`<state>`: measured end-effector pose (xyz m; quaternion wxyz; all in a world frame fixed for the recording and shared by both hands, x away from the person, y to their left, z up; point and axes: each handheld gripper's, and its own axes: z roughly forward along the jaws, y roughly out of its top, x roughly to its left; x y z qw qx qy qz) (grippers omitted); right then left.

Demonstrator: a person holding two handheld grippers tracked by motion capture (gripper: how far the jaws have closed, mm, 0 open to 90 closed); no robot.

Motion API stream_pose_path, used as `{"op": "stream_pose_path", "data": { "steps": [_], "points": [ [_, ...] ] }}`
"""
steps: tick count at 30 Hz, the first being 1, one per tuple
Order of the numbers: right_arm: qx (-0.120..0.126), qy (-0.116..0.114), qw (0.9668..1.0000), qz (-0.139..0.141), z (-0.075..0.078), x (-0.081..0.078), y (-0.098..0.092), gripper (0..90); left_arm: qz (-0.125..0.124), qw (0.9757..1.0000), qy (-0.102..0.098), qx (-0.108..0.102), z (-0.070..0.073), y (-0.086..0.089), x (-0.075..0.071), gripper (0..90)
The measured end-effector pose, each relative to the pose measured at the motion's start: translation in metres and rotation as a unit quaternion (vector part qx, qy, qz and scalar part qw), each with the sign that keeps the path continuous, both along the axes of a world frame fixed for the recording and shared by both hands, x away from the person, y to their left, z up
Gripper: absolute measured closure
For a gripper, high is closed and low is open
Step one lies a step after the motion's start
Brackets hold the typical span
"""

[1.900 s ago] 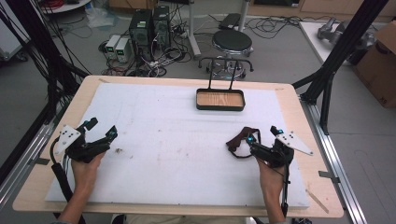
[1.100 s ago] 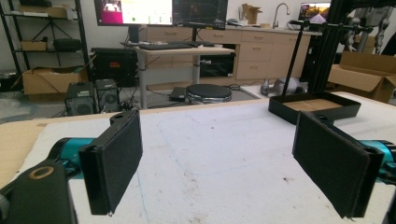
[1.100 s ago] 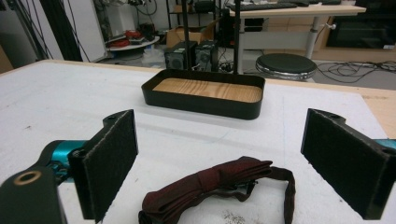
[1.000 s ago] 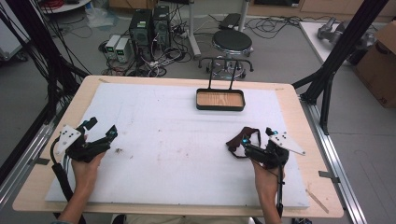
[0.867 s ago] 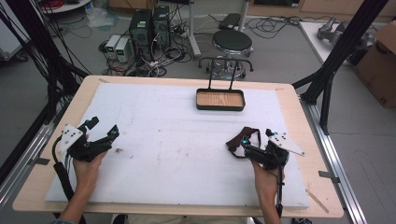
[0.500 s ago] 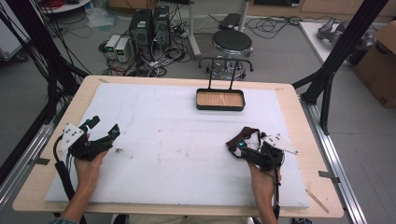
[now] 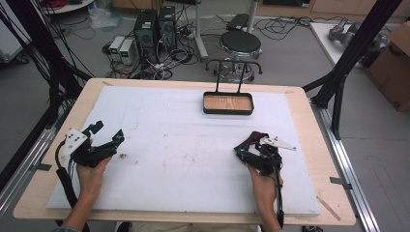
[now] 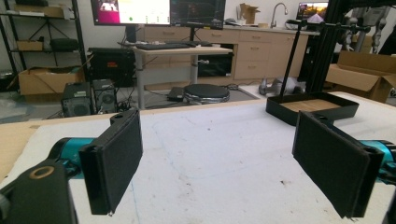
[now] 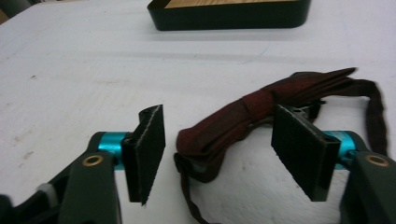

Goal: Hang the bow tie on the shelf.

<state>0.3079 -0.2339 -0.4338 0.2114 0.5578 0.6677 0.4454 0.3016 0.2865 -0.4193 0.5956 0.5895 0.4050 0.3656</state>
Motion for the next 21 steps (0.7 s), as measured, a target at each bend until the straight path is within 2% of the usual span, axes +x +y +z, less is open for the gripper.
{"op": "stream_pose_path", "data": {
  "steps": [3,4,9,12,14,17,18,20,21],
  "points": [
    [0.0,0.009,1.0,0.001,-0.001,0.004,0.003,39.5,0.002,1.0,0.0,-0.001,0.0,0.001,-0.001,16.6],
    [0.004,0.027,0.9996,-0.003,-0.004,0.009,0.006,41.9,0.003,1.0,-0.002,-0.002,0.0,0.001,-0.002,16.6],
    [0.006,0.039,0.9992,-0.009,-0.007,0.013,0.006,46.8,0.004,1.0,0.0,0.001,0.0,0.001,-0.003,16.6],
    [0.027,0.054,0.9981,-0.011,-0.009,0.016,0.002,53.5,0.006,1.0,-0.001,0.001,0.0,0.002,-0.004,16.6],
    [0.031,0.056,0.9979,-0.01,-0.009,0.017,0.002,55.3,0.006,1.0,-0.001,0.001,0.0,0.002,-0.004,16.6],
    [0.034,0.061,0.9975,-0.011,-0.01,0.017,0.001,64.4,0.006,1.0,-0.002,0.002,0.0,0.002,-0.004,16.6],
    [0.037,0.063,0.9973,-0.011,-0.011,0.018,0.001,70.1,0.005,1.0,-0.002,0.002,0.0,0.002,-0.004,16.6],
    [0.039,0.065,0.9971,-0.01,-0.011,0.018,0.001,72.7,0.005,1.0,-0.002,0.001,-0.001,0.001,-0.003,16.6],
    [0.041,0.066,0.9969,-0.009,-0.011,0.018,0.002,77.3,0.005,1.0,-0.003,0.0,-0.001,0.001,-0.003,16.7]
  ]
}}
